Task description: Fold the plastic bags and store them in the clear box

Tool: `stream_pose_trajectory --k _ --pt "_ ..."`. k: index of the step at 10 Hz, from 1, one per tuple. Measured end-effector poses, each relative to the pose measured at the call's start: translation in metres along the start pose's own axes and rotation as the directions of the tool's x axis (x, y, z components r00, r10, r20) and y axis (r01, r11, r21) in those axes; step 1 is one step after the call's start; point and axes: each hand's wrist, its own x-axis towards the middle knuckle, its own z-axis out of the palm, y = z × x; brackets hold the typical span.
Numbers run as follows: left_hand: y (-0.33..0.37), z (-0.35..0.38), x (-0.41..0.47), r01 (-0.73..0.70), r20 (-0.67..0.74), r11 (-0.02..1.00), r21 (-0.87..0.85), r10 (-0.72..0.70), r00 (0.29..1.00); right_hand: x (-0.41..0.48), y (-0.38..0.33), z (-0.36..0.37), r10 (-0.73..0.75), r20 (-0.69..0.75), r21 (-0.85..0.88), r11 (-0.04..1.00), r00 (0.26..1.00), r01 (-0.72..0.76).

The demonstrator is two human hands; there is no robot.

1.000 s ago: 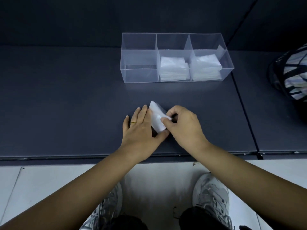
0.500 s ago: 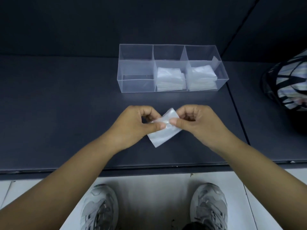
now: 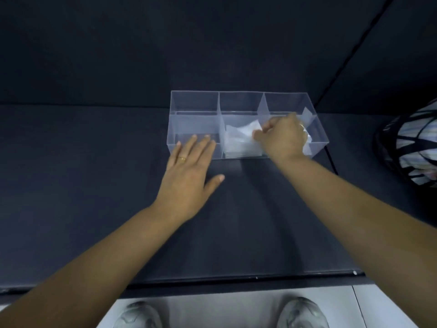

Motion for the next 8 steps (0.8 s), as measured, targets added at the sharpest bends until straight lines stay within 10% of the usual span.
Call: stream_pose_trajectory --k 2,3,4,6,8 --pt "-0.01 0.012 -0.003 -0.052 0.044 0.994 0.096 0.048 0.998 -0.005 -0.003 -0.002 -0.241 -0.231 -0.019 0.97 0.943 0.244" --pt "-0.012 0.016 -0.003 -0.057 0.049 0.993 0.106 0.052 0.997 -0.024 -0.005 0.001 -0.567 -0.052 -0.101 0.822 0.822 0.56" --pt "-0.013 0.017 -0.003 -0.068 0.05 0.99 0.121 0.062 0.997 -0.034 -0.003 0.007 -0.532 0.274 -0.26 0.761 0.801 0.594" --pt "-0.012 0.014 -0.003 -0.07 0.091 0.99 0.124 0.059 0.994 -0.019 -0.013 0.001 -0.326 0.484 -0.151 0.883 0.812 0.445" --pt "0.001 -0.022 -0.01 0.075 0.075 0.988 -0.134 -0.065 0.995 -0.06 -0.015 -0.037 -0.495 0.223 0.187 0.867 0.84 0.461"
